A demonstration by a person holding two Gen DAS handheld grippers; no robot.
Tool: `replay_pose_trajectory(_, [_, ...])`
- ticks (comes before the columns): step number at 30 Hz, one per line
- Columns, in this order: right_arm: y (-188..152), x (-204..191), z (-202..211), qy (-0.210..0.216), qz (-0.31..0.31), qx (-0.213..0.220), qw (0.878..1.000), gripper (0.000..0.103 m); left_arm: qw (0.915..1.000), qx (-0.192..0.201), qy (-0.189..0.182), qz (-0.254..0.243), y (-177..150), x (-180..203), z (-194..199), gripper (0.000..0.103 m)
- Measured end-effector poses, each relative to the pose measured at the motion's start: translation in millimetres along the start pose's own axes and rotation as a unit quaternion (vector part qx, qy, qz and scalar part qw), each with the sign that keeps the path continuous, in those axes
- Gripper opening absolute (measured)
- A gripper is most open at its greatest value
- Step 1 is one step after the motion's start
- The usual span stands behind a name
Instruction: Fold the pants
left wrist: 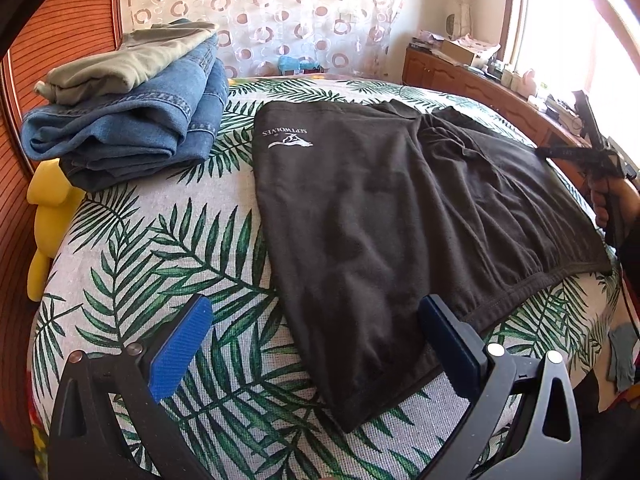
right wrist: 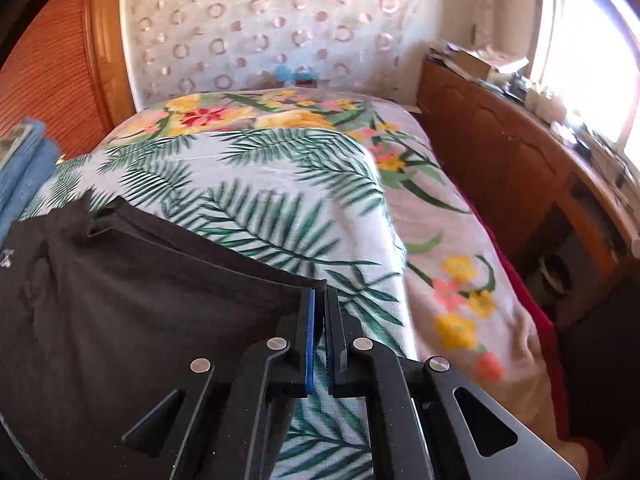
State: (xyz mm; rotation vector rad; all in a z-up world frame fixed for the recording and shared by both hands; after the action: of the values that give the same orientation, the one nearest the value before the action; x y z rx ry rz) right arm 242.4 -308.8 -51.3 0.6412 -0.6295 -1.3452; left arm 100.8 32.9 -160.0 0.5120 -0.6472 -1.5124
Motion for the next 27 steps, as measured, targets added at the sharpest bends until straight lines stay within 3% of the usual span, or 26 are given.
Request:
replay_pose_trajectory(8, [-3.6,-4.3,17.6,-0.005,0.013,0.018,1.0,0.004,0.9996,0.007,-0.02,0.02,-6.7,-7.8,11.8,0.095])
replay_pose_trajectory(11, [-3.7,-16.2,26.3,0.002,0.021,0.034,0.999,0.024,0.9994,0.011,-0.025,0.023,-7.5,-8.9,17.6,0.095])
replay_pose_trajectory(15, [-21.1,-45.7,41.6,0.05,0.036,0.05,0.997,0.05,0.9989,0.018,-0.034,0.025,-9.3,-8.3,26.5,0.095])
replay_pose_trajectory(19, [-48.6,-74.6,49.6,0.08,0.074,0.046,0.993,0.052,0.9991,0.02,-0.032,0.017,-10.2,-7.3,32.4,0.093])
replay_pose_trajectory(21, [-61.7,-85.0,49.4,0.084,0.092,0.042,0.991,0.052,0.9992,0.017,-0.032,0.016,-10.7,-7.7,33.7,0.074])
replay_pose_trajectory(23, [-70.9,-92.1,46.9,0.09,0.102,0.036,0.99,0.052,0.9993,0.013,-0.03,0.016,-11.7,-8.2,32.7,0.073])
replay_pose_trajectory(27, [-80.9,-94.8,33.8,0.085,0.116,0.024,0.989,0.053,0.9992,0.002,-0.037,0.013,-16.8,-5.5,30.0,0.055])
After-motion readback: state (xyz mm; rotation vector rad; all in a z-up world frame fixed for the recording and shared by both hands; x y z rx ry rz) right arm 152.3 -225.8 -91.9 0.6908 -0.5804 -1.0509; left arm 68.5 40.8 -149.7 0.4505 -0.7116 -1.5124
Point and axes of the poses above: each gripper's, at about its wrist camera, not at the fingertips, and z roughly against the way its jaws point, x to its right, y to its top, the point moved 8 cm from there along -z, roughly the way its jaws point, and after that the axes turned 1 degree about -y, right-handed, at the moved point
